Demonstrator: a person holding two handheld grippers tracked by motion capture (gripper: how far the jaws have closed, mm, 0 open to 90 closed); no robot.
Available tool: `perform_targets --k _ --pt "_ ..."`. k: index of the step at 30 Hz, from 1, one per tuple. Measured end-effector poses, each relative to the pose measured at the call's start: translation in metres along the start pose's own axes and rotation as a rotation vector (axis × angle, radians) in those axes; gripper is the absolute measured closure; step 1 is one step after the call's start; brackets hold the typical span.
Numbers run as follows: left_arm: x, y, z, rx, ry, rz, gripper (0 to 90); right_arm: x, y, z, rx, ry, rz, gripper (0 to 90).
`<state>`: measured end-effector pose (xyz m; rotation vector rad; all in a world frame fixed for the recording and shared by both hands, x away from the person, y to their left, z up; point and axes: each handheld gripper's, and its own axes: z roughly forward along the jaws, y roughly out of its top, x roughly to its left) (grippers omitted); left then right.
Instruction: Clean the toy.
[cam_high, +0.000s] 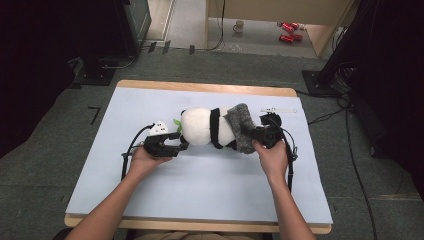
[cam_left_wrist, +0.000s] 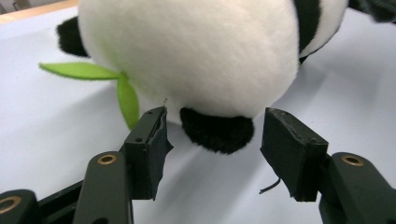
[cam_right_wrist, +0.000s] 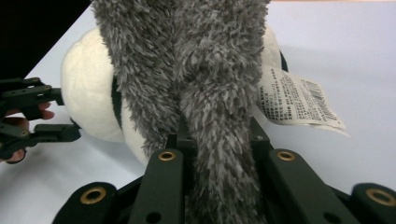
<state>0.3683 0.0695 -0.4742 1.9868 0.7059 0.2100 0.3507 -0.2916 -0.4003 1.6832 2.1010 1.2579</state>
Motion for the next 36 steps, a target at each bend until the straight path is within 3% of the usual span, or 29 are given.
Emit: perform_targets --k 4,9,12,16,21,27,30,34,36 --pt "-0.002 0.003 0.002 -0.044 -0.011 -0.004 38.9 -0.002 0.003 0.005 -0.006 -0.008 -0.003 75.3" --pt "-0.005 0.011 0.008 -0.036 -0.007 0.01 26.1 -0.004 0.008 0.008 -0.007 -0.017 -0.005 75.4" --pt "-0.004 0.015 0.011 -0.028 -0.013 -0.005 18.7 -0.005 0.012 0.01 -0.008 -0.015 -0.002 75.3" --pt "0.002 0.019 0.015 -0.031 -0.022 -0.017 16.6 -0.005 0.016 0.011 -0.003 -0.015 -0.01 75.3" --pt "0.005 0.019 0.019 -0.055 0.048 0.0 14.1 -0.007 0.018 0.012 0.001 -0.008 -0.009 75.3" --pt "0.004 0.018 0.03 -0.066 0.072 0.026 13.8 -0.008 0.02 0.015 -0.001 -0.002 -0.002 75.4" --pt "0.004 0.019 0.032 -0.072 0.084 0.015 24.4 -0.008 0.02 0.015 0.0 0.0 0.003 75.4" --pt "0.007 0.022 0.03 -0.06 0.088 -0.093 34.8 -0.008 0.02 0.014 -0.012 0.017 0.008 75.5" --pt "0.006 0.023 0.028 -0.05 0.097 -0.099 41.3 -0.006 0.02 0.013 -0.018 0.02 0.003 75.5"
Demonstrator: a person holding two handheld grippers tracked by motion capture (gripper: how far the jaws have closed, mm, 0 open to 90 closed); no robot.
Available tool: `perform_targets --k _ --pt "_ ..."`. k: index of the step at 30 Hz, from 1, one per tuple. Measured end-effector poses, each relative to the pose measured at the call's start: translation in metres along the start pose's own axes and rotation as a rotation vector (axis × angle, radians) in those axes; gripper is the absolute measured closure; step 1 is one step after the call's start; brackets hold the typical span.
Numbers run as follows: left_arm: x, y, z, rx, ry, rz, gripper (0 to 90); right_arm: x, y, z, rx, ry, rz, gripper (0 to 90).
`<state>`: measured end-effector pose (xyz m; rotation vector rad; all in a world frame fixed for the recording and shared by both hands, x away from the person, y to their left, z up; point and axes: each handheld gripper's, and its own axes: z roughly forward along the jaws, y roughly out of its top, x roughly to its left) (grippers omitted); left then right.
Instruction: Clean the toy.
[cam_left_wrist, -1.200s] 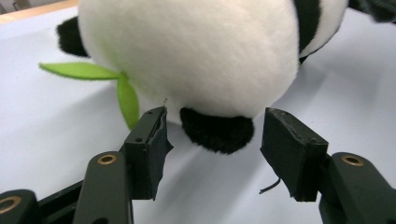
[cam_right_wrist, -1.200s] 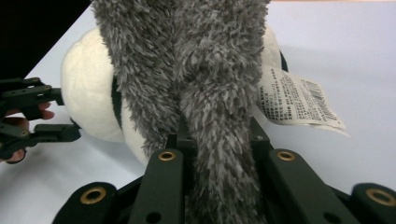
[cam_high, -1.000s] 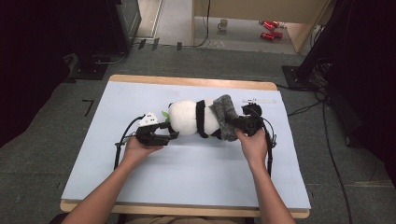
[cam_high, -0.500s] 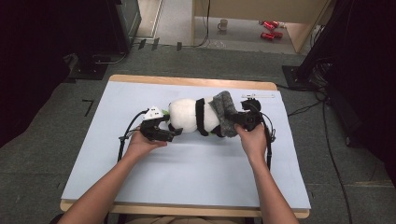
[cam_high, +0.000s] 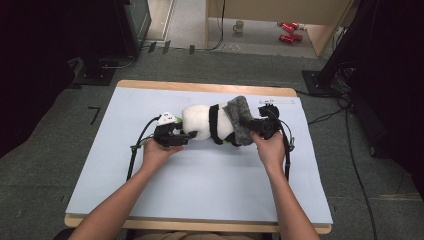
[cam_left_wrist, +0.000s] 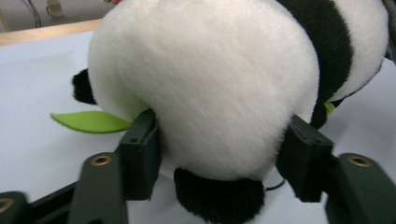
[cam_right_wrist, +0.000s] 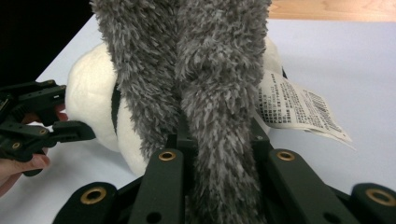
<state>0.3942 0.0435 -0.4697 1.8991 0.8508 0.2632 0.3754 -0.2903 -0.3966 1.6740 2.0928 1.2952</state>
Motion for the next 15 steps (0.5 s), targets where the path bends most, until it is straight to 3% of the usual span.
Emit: perform_targets --k 3,9,15 --pt "-0.004 0.002 -0.002 0.025 -0.002 -0.003 53.6 0.003 0.0 -0.001 0.002 -0.01 -0.009 75.6" --pt "-0.009 0.006 -0.012 0.055 -0.048 -0.02 62.8 0.005 -0.001 -0.007 -0.002 -0.008 -0.013 75.8" --pt "-0.015 0.016 -0.033 0.107 -0.098 -0.115 63.3 0.015 0.001 -0.02 -0.016 0.01 -0.032 75.8"
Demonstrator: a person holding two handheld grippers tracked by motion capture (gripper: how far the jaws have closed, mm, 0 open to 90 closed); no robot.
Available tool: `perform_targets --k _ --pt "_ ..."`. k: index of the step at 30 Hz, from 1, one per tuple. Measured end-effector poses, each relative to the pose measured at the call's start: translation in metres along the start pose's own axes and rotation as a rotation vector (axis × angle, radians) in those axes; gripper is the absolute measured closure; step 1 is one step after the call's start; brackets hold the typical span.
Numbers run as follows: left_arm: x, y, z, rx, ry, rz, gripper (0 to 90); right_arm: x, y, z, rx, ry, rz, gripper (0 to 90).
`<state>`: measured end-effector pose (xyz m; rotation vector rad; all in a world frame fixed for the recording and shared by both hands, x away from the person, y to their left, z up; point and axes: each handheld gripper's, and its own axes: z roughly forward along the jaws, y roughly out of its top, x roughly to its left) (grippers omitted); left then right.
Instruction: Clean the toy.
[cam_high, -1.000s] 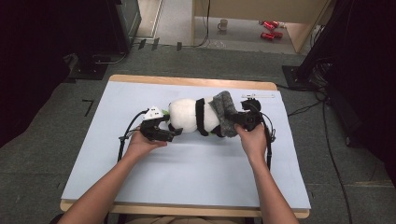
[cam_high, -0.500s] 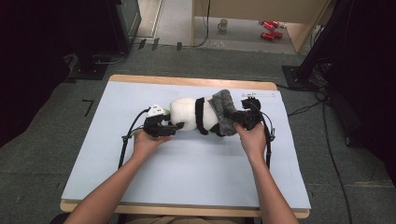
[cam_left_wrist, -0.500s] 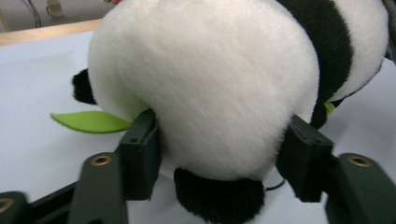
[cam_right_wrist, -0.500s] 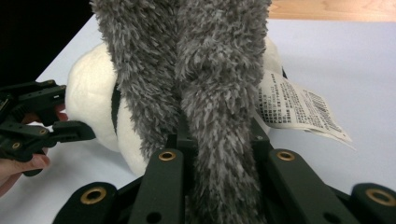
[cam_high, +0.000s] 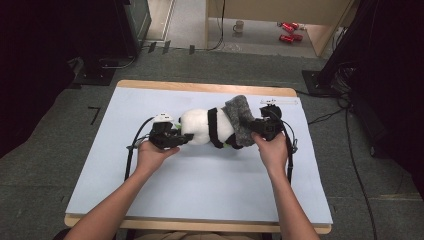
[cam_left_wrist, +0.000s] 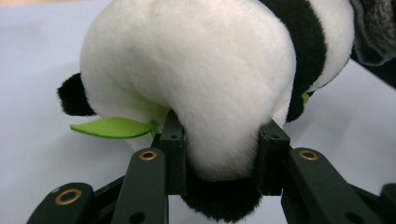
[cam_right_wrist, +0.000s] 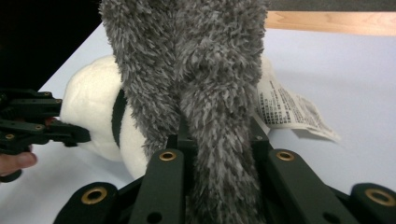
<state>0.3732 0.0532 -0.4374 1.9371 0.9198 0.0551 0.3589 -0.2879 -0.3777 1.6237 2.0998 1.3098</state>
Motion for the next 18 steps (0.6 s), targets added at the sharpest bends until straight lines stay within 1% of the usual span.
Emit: perform_targets --k 1,2,4,6,7,9,11,14,18 --pt "-0.002 0.001 -0.004 0.014 -0.011 -0.018 63.2 0.003 0.0 -0.002 -0.002 0.003 -0.003 75.9" --pt "-0.004 0.001 -0.009 0.017 -0.01 -0.035 63.0 0.005 0.0 -0.004 -0.004 0.003 -0.009 75.9" --pt "-0.007 -0.001 -0.014 0.013 -0.004 -0.05 62.4 0.009 0.0 -0.007 -0.006 0.013 -0.014 75.9" --pt "-0.01 -0.003 -0.013 0.015 0.017 -0.033 62.0 0.014 0.0 -0.011 -0.01 0.014 -0.022 76.0" --pt "-0.01 -0.004 -0.011 0.012 0.021 -0.034 61.6 0.017 0.001 -0.014 -0.018 0.018 -0.022 76.1" --pt "-0.01 -0.004 -0.006 0.005 0.017 -0.045 61.1 0.025 0.002 -0.018 -0.032 0.03 -0.034 76.1" --pt "-0.012 -0.005 -0.002 0.008 0.021 -0.036 60.3 0.037 0.002 -0.019 -0.043 0.048 -0.051 76.1" --pt "-0.015 -0.006 0.001 0.011 0.036 -0.002 59.4 0.058 -0.001 -0.009 -0.027 0.073 -0.087 76.1" --pt "-0.018 -0.005 0.0 0.004 0.043 -0.001 59.0 0.083 -0.01 0.014 0.012 0.134 -0.105 76.2"
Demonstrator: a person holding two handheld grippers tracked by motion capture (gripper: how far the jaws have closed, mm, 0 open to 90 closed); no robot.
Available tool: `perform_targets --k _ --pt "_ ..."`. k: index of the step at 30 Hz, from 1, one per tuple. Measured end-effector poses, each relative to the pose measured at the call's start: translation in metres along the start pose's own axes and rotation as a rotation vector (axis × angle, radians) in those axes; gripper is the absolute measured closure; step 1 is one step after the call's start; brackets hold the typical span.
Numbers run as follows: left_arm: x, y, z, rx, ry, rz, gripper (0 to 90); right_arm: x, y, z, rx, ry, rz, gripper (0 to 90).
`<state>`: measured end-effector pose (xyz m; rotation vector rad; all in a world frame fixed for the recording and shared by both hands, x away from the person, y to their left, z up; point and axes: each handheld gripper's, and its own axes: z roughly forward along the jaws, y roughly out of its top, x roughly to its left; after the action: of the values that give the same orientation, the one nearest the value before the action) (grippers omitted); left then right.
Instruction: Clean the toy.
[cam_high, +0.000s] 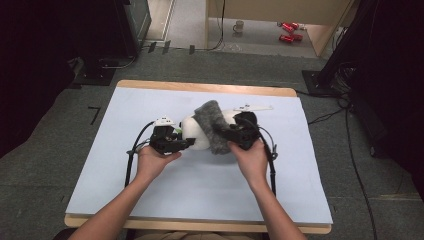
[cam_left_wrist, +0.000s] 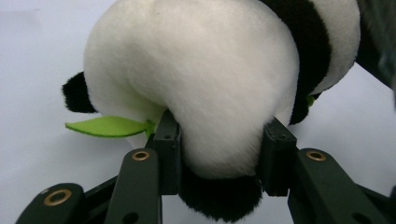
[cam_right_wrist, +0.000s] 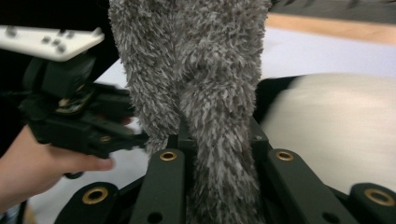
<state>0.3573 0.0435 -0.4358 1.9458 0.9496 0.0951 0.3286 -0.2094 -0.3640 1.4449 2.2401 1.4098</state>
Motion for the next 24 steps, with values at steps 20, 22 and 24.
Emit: perform_targets --k 20,22,24 --pt "0.002 -0.002 0.001 -0.004 -0.003 0.016 59.5 -0.018 -0.018 0.013 0.085 -0.117 -0.044 77.8" --pt "0.005 -0.002 0.0 -0.001 -0.007 0.002 59.6 -0.024 -0.016 0.005 0.065 -0.12 -0.024 77.7" --pt "0.008 -0.002 -0.001 0.0 -0.006 0.001 59.6 -0.03 -0.015 -0.001 0.054 -0.124 -0.006 77.6"
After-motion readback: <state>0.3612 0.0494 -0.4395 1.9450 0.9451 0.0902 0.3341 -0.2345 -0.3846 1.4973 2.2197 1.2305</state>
